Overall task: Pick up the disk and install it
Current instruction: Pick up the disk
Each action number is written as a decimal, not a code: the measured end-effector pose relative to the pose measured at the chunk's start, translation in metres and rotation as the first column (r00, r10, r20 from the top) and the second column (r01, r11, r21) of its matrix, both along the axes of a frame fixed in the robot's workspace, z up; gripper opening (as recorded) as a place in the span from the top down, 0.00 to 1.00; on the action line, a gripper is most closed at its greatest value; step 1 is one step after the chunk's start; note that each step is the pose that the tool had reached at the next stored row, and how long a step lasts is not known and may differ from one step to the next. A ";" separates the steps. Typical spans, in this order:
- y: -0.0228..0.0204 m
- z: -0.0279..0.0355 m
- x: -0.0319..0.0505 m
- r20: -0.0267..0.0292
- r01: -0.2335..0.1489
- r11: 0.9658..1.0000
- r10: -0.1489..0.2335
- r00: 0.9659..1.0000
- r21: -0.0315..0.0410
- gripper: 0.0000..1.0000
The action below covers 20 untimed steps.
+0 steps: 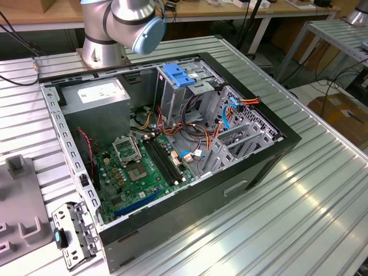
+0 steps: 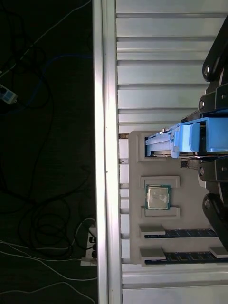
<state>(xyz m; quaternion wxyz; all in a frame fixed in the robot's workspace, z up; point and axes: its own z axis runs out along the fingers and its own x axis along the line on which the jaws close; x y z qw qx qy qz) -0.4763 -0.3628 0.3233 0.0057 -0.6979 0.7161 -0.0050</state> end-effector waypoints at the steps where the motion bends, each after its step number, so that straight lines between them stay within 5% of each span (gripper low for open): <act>1: 0.0000 0.0005 0.0000 0.000 0.000 1.000 0.000 1.000 0.000 0.63; 20: 0.0000 0.0093 0.0000 0.000 0.000 1.000 0.000 1.000 0.005 0.63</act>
